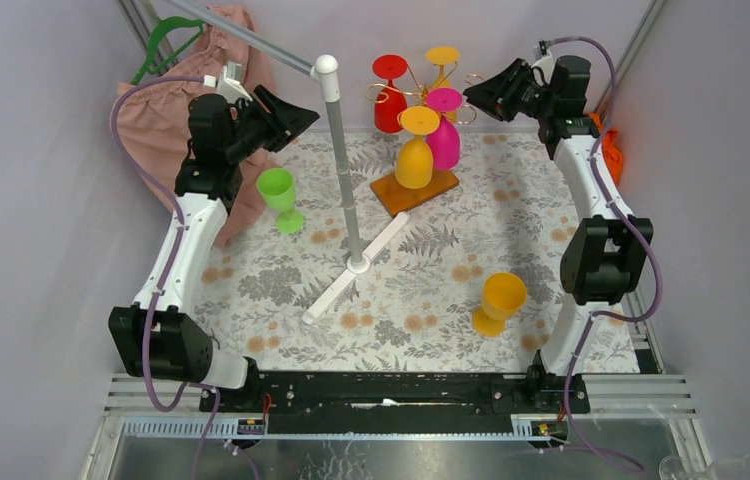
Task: Take the wine glass off the wine glass rack
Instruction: Pick up the wine glass from the wine rack, then place the wine glass at the center of the board.
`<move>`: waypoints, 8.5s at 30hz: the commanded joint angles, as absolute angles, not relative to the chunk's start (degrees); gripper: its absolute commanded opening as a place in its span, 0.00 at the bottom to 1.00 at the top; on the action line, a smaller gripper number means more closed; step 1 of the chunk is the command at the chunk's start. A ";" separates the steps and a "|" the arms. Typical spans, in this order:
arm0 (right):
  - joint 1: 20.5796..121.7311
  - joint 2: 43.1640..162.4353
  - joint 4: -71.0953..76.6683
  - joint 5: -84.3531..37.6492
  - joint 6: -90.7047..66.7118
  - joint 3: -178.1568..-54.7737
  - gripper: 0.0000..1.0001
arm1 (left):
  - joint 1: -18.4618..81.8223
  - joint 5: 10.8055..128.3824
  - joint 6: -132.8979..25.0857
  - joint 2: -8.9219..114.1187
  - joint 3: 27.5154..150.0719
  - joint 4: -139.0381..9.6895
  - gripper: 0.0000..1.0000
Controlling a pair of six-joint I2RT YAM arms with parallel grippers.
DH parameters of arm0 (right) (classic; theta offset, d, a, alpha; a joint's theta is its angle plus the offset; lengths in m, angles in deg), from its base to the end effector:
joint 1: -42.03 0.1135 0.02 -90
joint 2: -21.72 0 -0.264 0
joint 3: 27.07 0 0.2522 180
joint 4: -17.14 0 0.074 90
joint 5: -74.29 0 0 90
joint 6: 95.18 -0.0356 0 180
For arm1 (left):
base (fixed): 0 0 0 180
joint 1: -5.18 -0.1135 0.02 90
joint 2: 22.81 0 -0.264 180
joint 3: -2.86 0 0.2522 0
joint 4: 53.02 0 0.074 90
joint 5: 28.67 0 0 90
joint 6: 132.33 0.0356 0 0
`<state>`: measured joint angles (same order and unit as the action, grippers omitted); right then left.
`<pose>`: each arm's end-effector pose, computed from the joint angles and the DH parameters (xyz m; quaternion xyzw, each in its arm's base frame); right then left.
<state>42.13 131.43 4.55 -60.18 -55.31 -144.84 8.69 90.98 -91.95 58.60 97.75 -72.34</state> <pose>0.4578 0.0257 0.3895 0.0548 0.7247 0.5183 0.4508 0.3285 -0.0378 0.4227 -0.1232 0.7273 -0.4596 0.4945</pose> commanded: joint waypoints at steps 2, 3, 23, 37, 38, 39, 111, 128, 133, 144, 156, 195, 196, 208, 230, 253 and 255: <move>43.70 132.90 7.04 -63.53 -56.50 -148.45 0.38 | 7.61 92.26 -92.41 57.36 97.05 -68.84 0.47; 43.92 133.02 6.92 -63.60 -56.44 -148.45 0.38 | 7.52 92.32 -92.38 57.20 96.90 -68.86 0.47; 45.18 132.11 6.56 -63.84 -57.73 -147.30 0.04 | 6.86 94.37 -93.30 58.02 95.50 -66.98 0.43; 44.65 131.18 7.28 -63.35 -63.71 -147.51 0.00 | 6.85 95.74 -93.83 58.92 95.14 -66.95 0.41; 44.54 130.88 7.67 -63.13 -64.54 -147.15 0.00 | 6.89 95.91 -93.95 59.00 95.17 -67.00 0.41; 44.50 130.58 8.94 -63.16 -65.63 -146.53 0.00 | 6.86 95.98 -93.99 59.09 95.13 -66.96 0.41; 48.53 103.62 47.94 -63.24 -90.83 -131.40 0.00 | 5.99 110.83 -159.17 88.36 97.48 25.27 0.42; 55.80 128.33 58.67 -63.08 -100.88 -149.81 0.00 | 5.82 110.46 -158.81 91.46 101.12 25.29 0.44; 56.45 129.67 58.95 -63.41 -102.20 -151.05 0.00 | 5.71 110.38 -158.24 93.09 100.74 25.20 0.44; 59.53 132.47 56.34 -64.21 -101.86 -153.20 0.00 | 5.71 109.82 -157.49 94.13 101.03 25.24 0.43; 59.73 133.06 53.99 -63.19 -99.64 -154.61 0.00 | 5.27 110.69 -155.83 90.07 96.15 25.24 0.43; 60.98 135.49 61.64 -65.29 -107.74 -153.91 0.00 | 7.88 108.54 -155.53 91.13 101.08 24.95 0.42; 61.07 135.77 61.61 -65.73 -108.26 -154.37 0.00 | 7.90 108.45 -155.53 90.56 100.74 25.04 0.41; 61.10 137.06 72.27 -65.11 -117.45 -145.82 0.00 | 8.17 107.15 -154.84 78.73 95.55 25.09 0.28; 62.77 137.78 66.02 -68.85 -114.56 -146.68 0.26 | 7.95 104.39 -154.75 74.47 86.04 25.33 0.00; 59.29 131.35 66.88 -64.66 -114.32 -140.83 0.74 | -4.24 103.11 -152.06 63.15 73.14 11.78 0.00; 58.09 129.44 66.82 -63.89 -113.82 -138.41 0.75 | -5.12 104.01 -145.48 60.81 73.08 0.96 0.00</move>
<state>60.46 136.54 65.07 -65.73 -115.85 -140.86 -3.51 101.60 -155.01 65.24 73.66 15.46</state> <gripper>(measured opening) 0.740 0.031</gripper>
